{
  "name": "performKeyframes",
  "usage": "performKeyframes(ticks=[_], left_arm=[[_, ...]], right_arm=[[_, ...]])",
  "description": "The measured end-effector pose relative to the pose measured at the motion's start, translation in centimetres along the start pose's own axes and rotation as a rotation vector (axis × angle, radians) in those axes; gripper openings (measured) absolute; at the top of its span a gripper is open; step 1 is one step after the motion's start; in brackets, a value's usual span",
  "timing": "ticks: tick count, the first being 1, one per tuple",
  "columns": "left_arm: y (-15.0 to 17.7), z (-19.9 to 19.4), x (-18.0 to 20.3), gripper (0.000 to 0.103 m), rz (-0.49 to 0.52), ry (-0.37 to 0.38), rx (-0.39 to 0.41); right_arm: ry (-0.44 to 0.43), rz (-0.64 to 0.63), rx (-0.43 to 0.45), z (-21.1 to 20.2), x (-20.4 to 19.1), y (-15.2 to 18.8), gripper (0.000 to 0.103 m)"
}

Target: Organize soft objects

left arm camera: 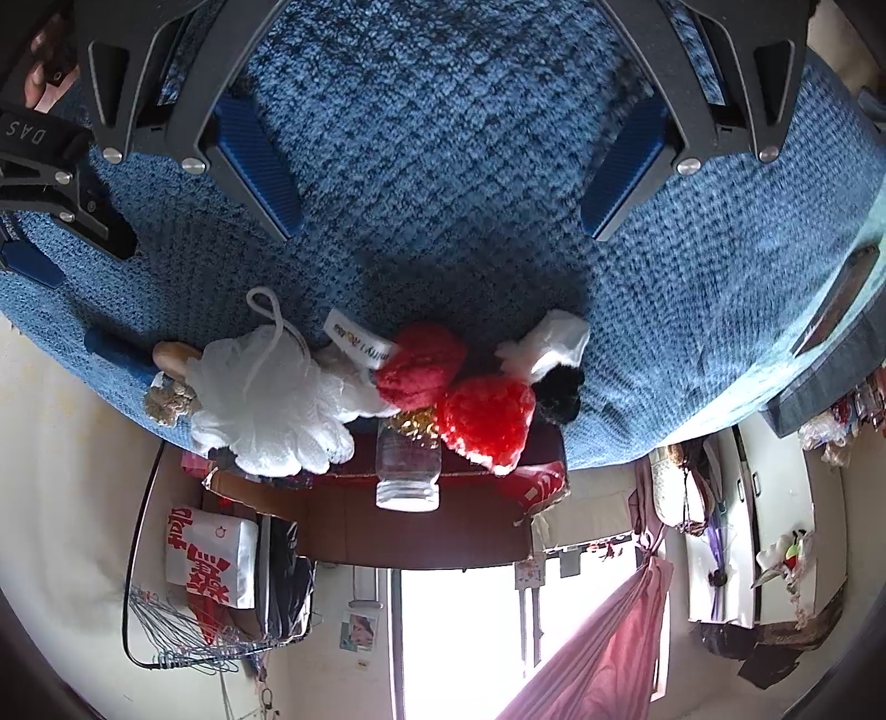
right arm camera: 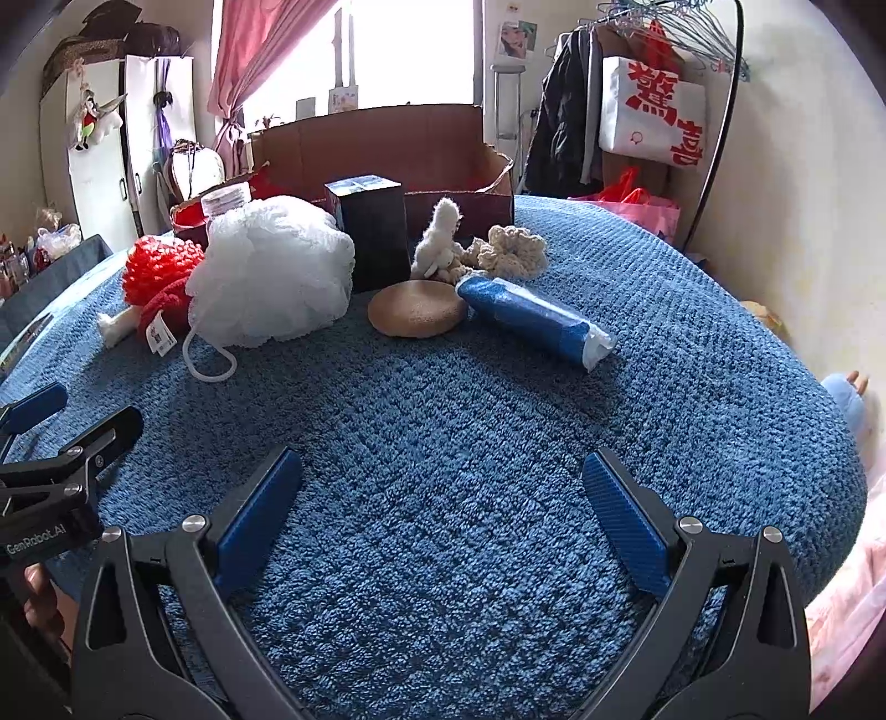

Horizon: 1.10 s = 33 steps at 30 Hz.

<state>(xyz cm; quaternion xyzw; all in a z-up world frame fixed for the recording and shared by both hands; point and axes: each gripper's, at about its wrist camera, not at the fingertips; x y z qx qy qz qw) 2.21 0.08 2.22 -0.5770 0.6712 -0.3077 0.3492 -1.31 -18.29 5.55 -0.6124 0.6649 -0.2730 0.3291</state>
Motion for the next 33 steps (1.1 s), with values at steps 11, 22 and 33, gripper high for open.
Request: performKeyframes(ticks=[11, 22, 33], left_arm=[[-3.5, 0.5, -2.5, 0.103, -0.039, 0.055, -0.012], [-6.1, 3.6, -5.5, 0.103, 0.060, 0.021, -0.088], [-6.6, 6.3, -6.9, 0.072, 0.082, 0.207, -0.161]], right_arm=[[0.011, 0.014, 0.007, 0.2, 1.6, -2.5, 0.103], [0.000, -0.090, -0.073, 3.2, 3.6, -6.5, 0.103], [-0.118, -0.139, -0.212, 6.5, 4.9, -8.6, 0.056]])
Point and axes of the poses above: each gripper's, at about its wrist camera, not at the fingertips, and z roughly the way its jaws point, x to its right, y to its underside, and after that the axes turned 6 degrees about z, right-handed
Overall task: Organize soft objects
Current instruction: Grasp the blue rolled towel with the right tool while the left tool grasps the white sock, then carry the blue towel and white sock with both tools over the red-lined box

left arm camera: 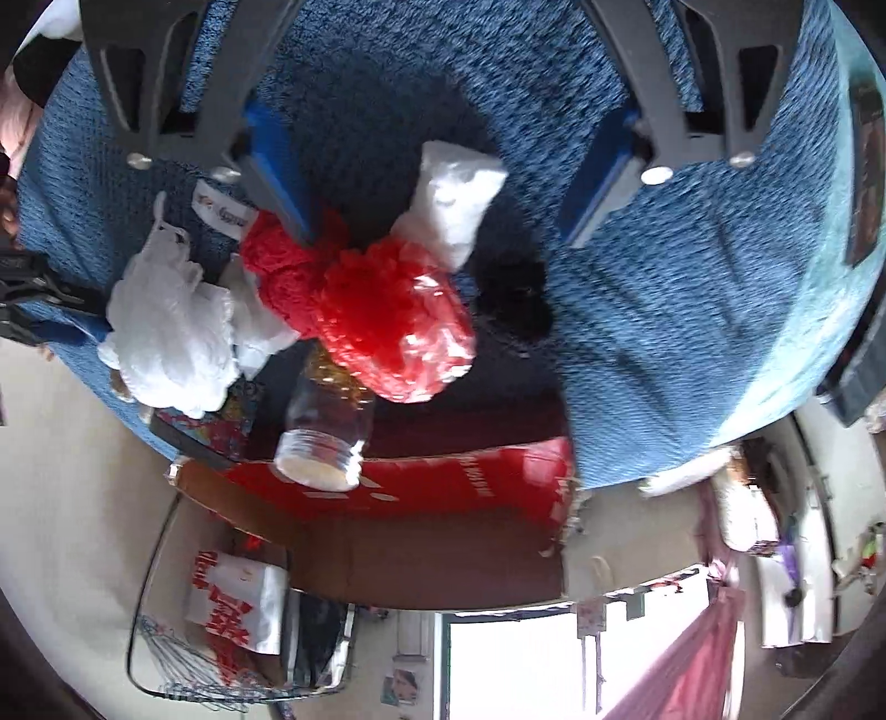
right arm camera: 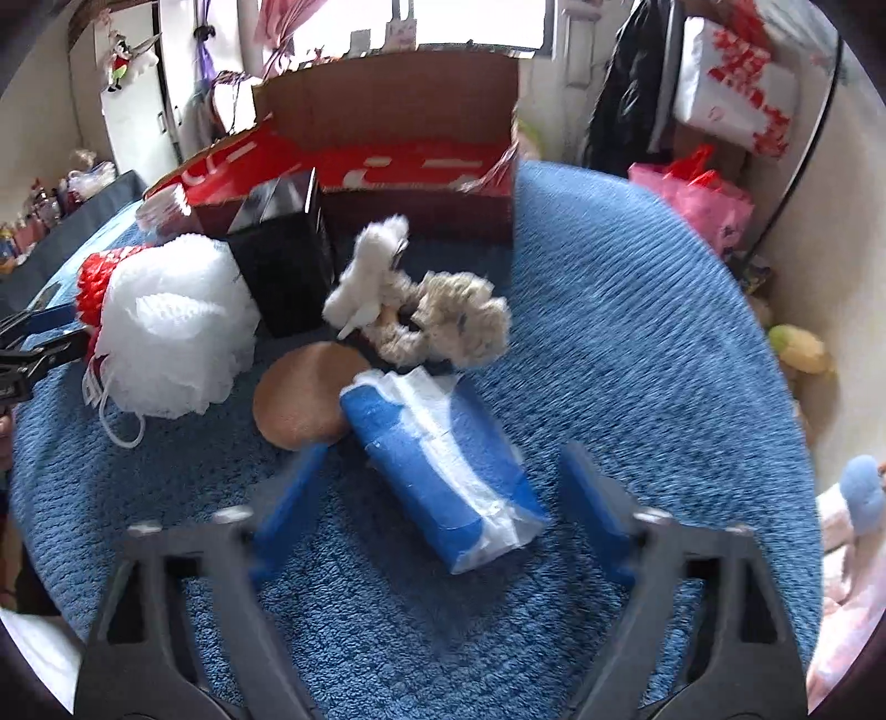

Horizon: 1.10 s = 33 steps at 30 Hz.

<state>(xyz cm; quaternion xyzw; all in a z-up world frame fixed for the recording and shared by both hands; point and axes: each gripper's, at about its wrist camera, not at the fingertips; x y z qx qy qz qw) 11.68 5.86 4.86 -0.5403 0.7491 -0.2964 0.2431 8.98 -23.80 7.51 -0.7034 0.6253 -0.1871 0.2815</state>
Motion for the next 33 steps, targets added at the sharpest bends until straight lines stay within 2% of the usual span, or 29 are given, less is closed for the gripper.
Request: performKeyframes(ticks=[1, 2, 3, 5, 8, 12, 22, 33], left_arm=[[-0.1, 0.1, 0.1, 0.064, 0.002, 0.021, -0.001], [-0.1, 0.2, 0.1, 0.048, 0.002, 0.054, -0.005], [0.0, 0.3, 0.2, 0.033, 0.000, 0.082, -0.015], [0.2, 0.4, 0.4, 0.021, 0.001, 0.077, -0.029], [0.5, -0.1, 0.8, 0.017, 0.011, 0.055, -0.016], [1.1, -1.4, 1.1, 0.017, 0.003, 0.061, -0.008], [2.2, -3.6, 1.9, 0.017, -0.031, 0.095, 0.010], [1.7, -5.5, 2.5, 0.017, -0.032, 0.136, 0.049]], right_arm=[[-0.020, 0.006, -0.017, 0.3, 0.1, 0.0, 0.047], [-0.024, 0.011, -0.025, 0.5, 0.2, 0.0, 0.043], [-0.021, 0.012, -0.019, 0.5, 0.2, 0.2, 0.033], [-0.048, 0.019, -0.005, 0.0, 0.4, 0.4, 0.029], [-0.047, 0.019, 0.019, -0.7, 0.2, 0.6, 0.027], [-0.022, -0.008, 0.064, -2.2, -0.5, 1.2, 0.027], [-0.110, -0.010, 0.111, -5.0, -2.8, 2.0, 0.027], [-0.149, -0.033, 0.125, -6.0, -4.2, 2.7, 0.027]])
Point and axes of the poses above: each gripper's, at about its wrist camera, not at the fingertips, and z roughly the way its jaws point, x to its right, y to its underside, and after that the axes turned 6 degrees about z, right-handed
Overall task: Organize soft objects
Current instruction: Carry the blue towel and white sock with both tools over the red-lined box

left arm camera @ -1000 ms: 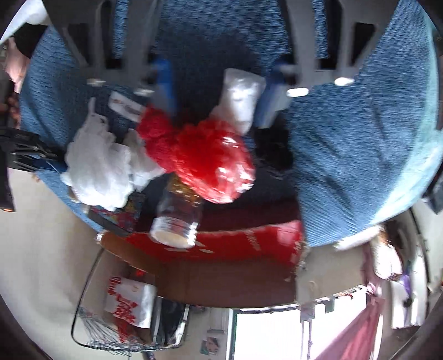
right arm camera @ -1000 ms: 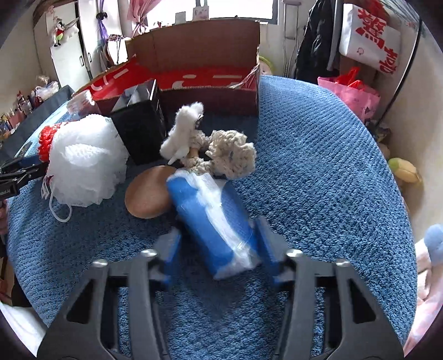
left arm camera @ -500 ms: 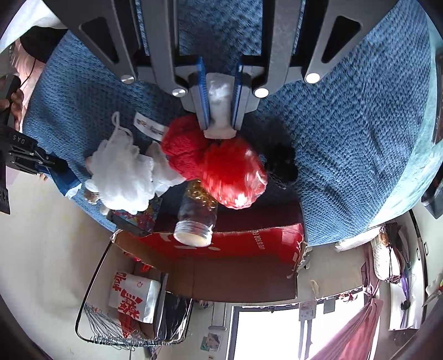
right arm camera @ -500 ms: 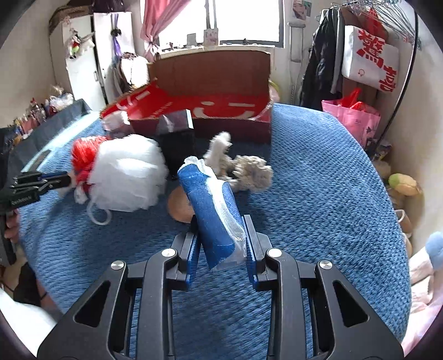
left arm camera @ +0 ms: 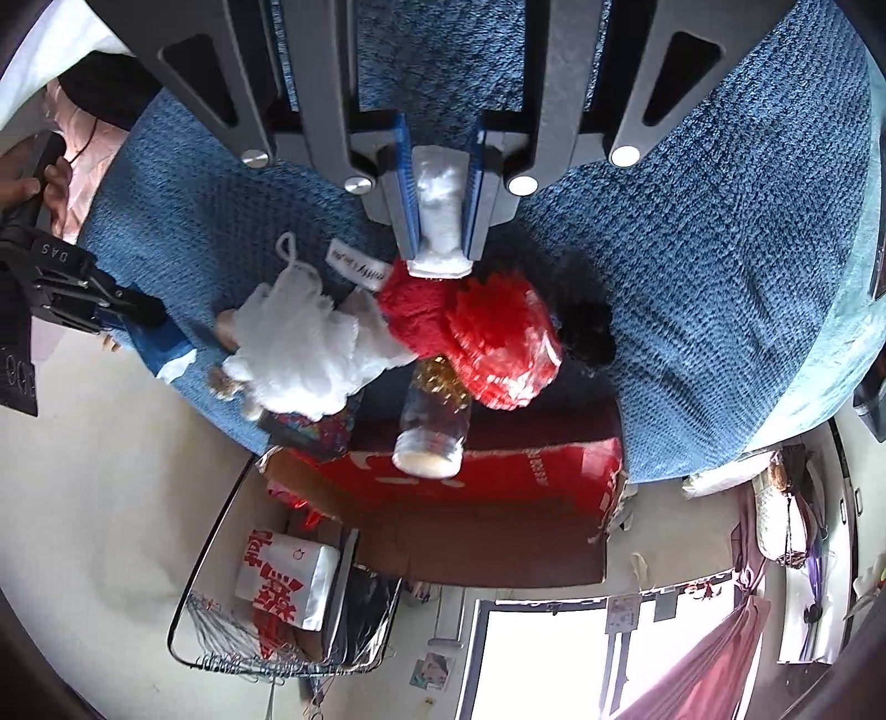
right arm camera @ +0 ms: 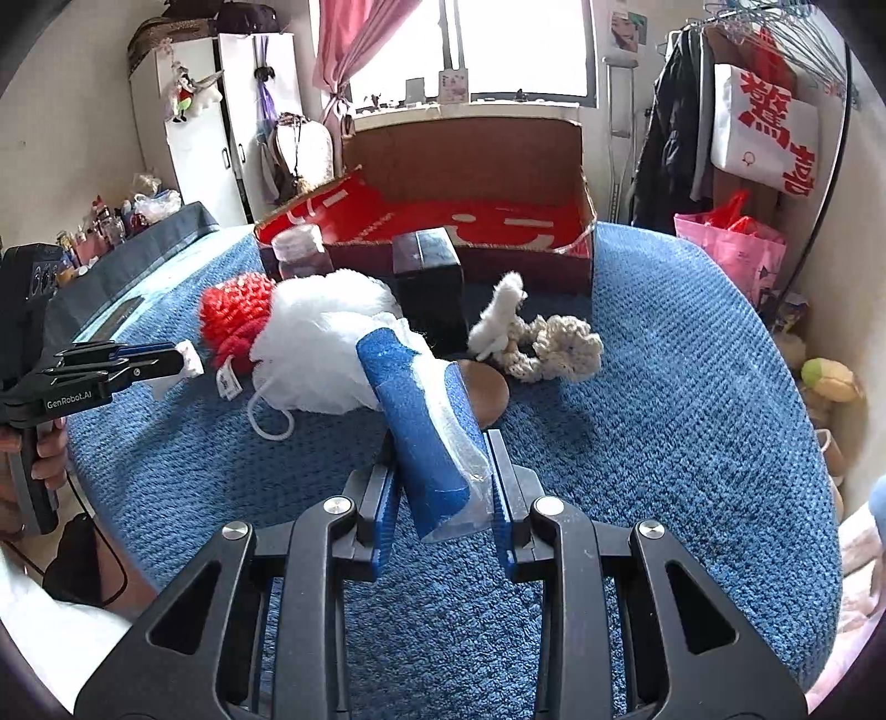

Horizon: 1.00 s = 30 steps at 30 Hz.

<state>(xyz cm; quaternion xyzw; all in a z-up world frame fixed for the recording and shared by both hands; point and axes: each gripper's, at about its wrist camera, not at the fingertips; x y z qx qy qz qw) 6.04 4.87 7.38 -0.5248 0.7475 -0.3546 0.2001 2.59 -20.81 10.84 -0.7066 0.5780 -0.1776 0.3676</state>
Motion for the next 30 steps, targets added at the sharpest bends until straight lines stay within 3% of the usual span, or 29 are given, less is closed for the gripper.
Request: performKeyframes(ticks=[18, 23, 30], left_arm=[[-9.2, 0.3, 0.0, 0.017, 0.058, 0.057, 0.131], [-12.1, 1.5, -0.5, 0.017, 0.076, 0.077, 0.126], [-15.3, 4.4, -0.9, 0.017, 0.122, 0.108, 0.059]], right_arm=[[-0.070, -0.082, 0.107, 0.8, -1.9, -7.2, 0.027], [-0.090, -0.100, 0.096, 2.5, -2.0, -9.4, 0.027], [-0.118, -0.124, 0.045, 5.7, -1.7, -12.3, 0.027]])
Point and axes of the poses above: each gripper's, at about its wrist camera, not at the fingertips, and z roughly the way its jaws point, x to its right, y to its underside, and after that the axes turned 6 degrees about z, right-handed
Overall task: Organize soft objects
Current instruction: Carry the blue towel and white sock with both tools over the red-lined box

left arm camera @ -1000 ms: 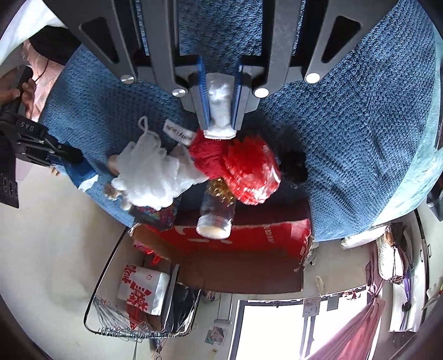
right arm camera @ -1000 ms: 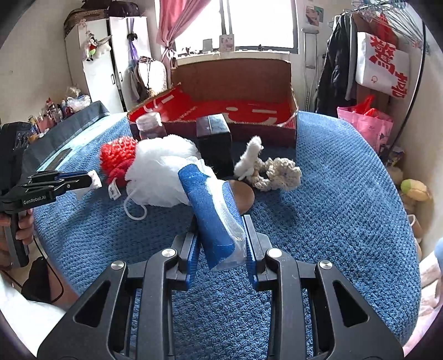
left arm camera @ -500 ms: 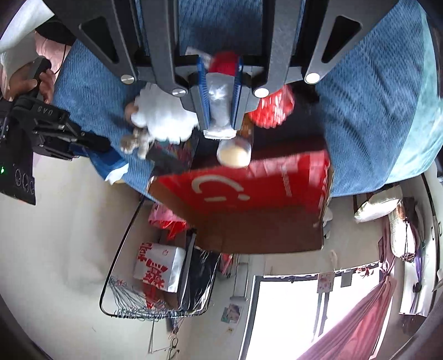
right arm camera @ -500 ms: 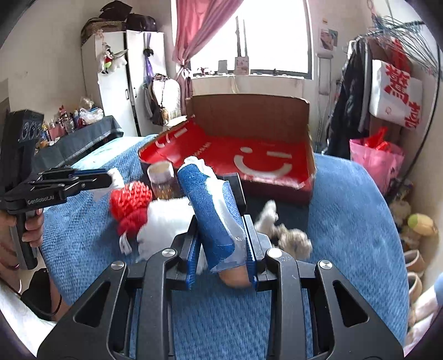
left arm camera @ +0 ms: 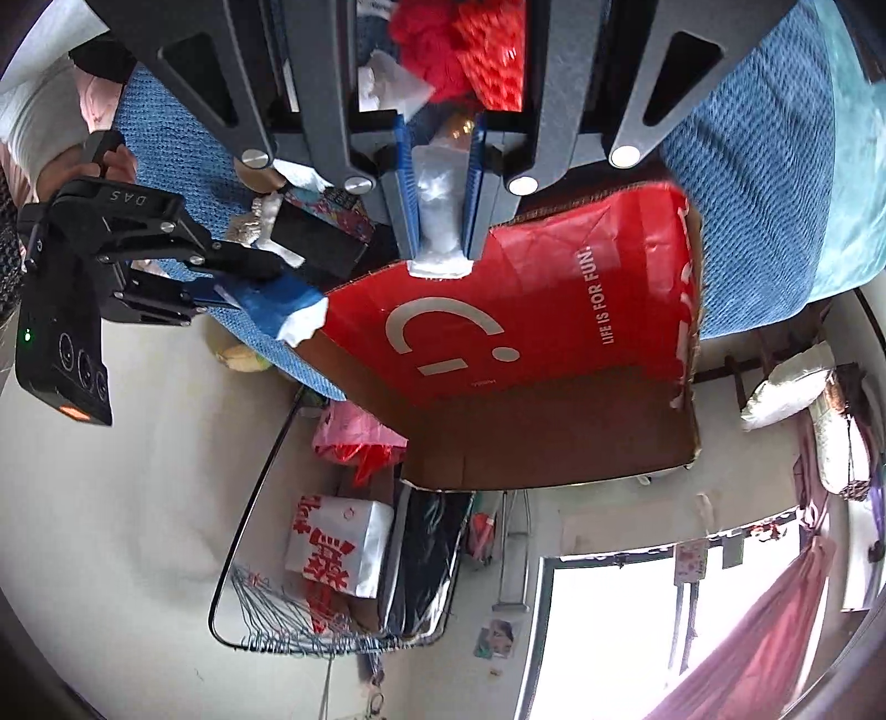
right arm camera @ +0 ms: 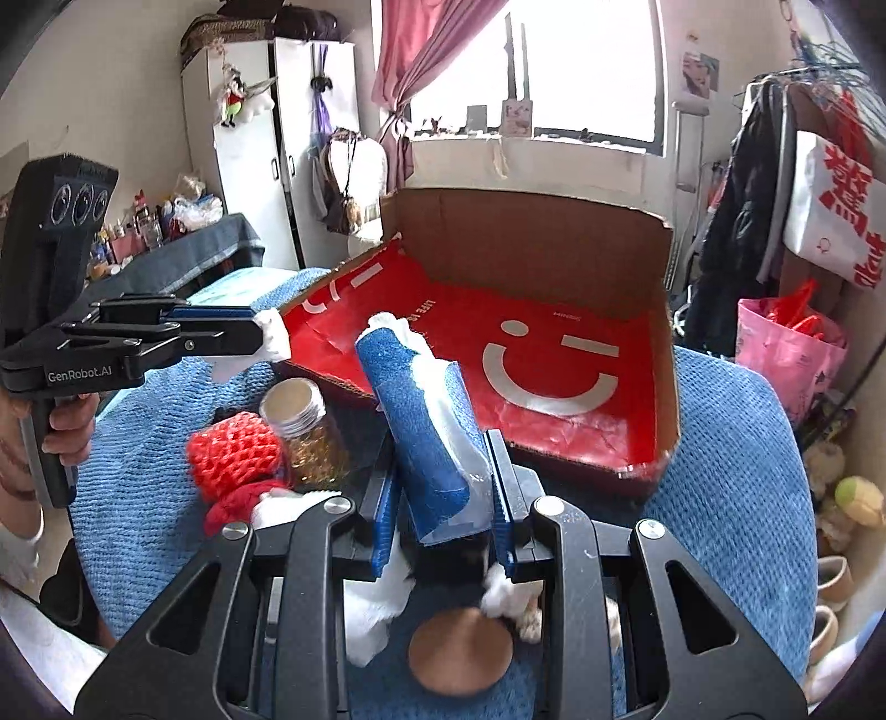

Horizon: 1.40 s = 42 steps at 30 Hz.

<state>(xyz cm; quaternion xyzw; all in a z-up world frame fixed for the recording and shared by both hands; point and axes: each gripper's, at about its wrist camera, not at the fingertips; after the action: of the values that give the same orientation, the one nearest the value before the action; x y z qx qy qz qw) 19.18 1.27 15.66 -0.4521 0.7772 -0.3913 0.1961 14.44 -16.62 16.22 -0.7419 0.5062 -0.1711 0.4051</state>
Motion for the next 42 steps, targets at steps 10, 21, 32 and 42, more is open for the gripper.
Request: performKeyframes(ticks=[10, 21, 32, 42], left_arm=[[-2.5, 4.1, -1.7, 0.017, 0.011, 0.048, -0.109], [-3.8, 9.0, -3.8, 0.017, 0.015, 0.077, -0.230], [-3.8, 13.5, -5.2, 0.017, 0.031, 0.071, -0.371], [-3.1, 16.3, -5.5, 0.017, 0.048, 0.054, -0.451]], right_arm=[[-0.034, -0.046, -0.104, 4.0, 1.3, -3.0, 0.027], [-0.049, -0.062, -0.265, 9.1, 3.1, -5.4, 0.027], [-0.039, -0.083, -0.476, 14.2, 4.3, -6.3, 0.027], [-0.006, -0.124, -0.575, 16.6, 4.6, -6.5, 0.027]])
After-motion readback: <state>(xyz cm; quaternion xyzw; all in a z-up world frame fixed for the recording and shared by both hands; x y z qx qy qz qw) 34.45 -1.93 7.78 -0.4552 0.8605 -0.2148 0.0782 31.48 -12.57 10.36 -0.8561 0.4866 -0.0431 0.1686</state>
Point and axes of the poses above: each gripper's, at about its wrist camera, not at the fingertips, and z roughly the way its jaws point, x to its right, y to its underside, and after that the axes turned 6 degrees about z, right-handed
